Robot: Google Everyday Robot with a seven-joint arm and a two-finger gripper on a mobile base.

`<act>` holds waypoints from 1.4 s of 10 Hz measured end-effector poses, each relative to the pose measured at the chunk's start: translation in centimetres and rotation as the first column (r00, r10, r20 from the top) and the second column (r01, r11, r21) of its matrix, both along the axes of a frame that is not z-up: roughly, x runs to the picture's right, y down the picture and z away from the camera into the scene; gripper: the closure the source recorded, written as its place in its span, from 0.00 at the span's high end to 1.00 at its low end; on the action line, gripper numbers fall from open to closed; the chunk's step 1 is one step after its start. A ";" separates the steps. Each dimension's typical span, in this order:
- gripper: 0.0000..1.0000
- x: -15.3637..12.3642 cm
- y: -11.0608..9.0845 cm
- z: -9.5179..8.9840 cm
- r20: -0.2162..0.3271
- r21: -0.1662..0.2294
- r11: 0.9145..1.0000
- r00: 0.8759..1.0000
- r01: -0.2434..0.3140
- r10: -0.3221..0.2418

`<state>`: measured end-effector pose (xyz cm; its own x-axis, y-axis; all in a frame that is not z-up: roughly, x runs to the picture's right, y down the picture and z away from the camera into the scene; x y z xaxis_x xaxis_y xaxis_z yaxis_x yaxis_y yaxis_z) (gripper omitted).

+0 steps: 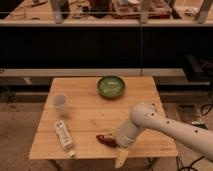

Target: Place the pepper in the ceramic bowl

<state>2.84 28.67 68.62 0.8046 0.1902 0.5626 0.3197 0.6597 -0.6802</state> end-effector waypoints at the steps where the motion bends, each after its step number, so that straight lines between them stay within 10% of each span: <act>1: 0.80 0.0 0.0 0.0 -0.001 0.000 1.000 1.000 0.000 0.000; 8: 0.80 -0.6 -1.2 2.6 -0.020 0.007 0.999 0.998 -0.054 0.054; 14: 0.80 -0.1 -1.3 4.7 -0.014 -0.072 0.986 0.989 -0.148 0.148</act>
<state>2.74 27.41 73.36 0.7694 0.3474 0.5361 0.2161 0.6482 -0.7302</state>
